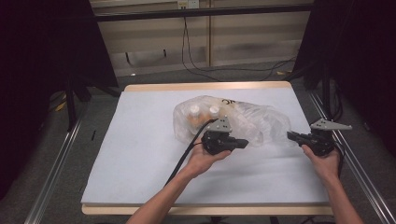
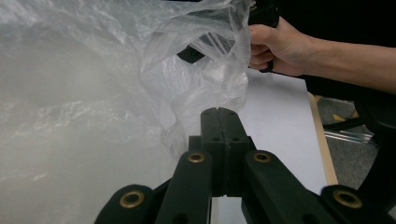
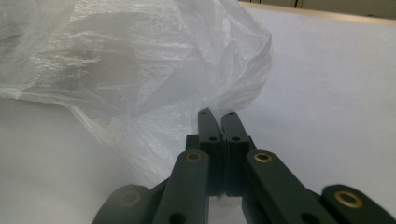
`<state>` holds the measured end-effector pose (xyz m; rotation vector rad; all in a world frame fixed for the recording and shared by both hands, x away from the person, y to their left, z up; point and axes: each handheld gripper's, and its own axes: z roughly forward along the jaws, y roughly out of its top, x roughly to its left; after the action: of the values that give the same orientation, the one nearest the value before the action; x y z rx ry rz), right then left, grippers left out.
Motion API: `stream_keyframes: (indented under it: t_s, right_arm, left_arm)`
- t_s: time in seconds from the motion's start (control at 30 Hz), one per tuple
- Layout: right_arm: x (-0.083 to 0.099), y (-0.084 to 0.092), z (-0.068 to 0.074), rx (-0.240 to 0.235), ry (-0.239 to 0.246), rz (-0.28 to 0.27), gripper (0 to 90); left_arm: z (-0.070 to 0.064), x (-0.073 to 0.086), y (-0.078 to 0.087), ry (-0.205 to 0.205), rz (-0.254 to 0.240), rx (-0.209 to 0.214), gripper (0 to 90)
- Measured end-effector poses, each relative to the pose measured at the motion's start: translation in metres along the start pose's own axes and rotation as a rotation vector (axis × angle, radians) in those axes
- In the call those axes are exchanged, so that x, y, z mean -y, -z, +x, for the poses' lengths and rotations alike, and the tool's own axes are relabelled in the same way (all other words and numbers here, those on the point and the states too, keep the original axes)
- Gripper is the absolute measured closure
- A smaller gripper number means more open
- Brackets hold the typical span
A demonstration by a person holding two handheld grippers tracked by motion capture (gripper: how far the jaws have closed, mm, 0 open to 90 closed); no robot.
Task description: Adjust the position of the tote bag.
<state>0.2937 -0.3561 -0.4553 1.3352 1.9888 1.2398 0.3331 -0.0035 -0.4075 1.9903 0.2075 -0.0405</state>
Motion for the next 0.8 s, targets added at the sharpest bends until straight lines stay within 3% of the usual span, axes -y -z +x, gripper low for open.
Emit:
stream_keyframes:
  t_s: [0.17,0.4,0.8]
  right_arm:
    - [-0.008,0.007,0.002,-0.015,-0.005,-0.05,89.9]
    - [-0.025,0.016,0.012,-0.042,0.009,-0.117,90.0]
    - [-0.061,0.008,0.033,-0.101,0.062,-0.187,90.0]
  left_arm:
    - [0.001,-0.001,0.008,0.007,-0.036,0.001,90.0]
    - [0.009,-0.007,0.029,0.004,-0.056,-0.047,90.0]
    - [0.019,-0.019,0.07,-0.009,-0.105,-0.111,90.0]
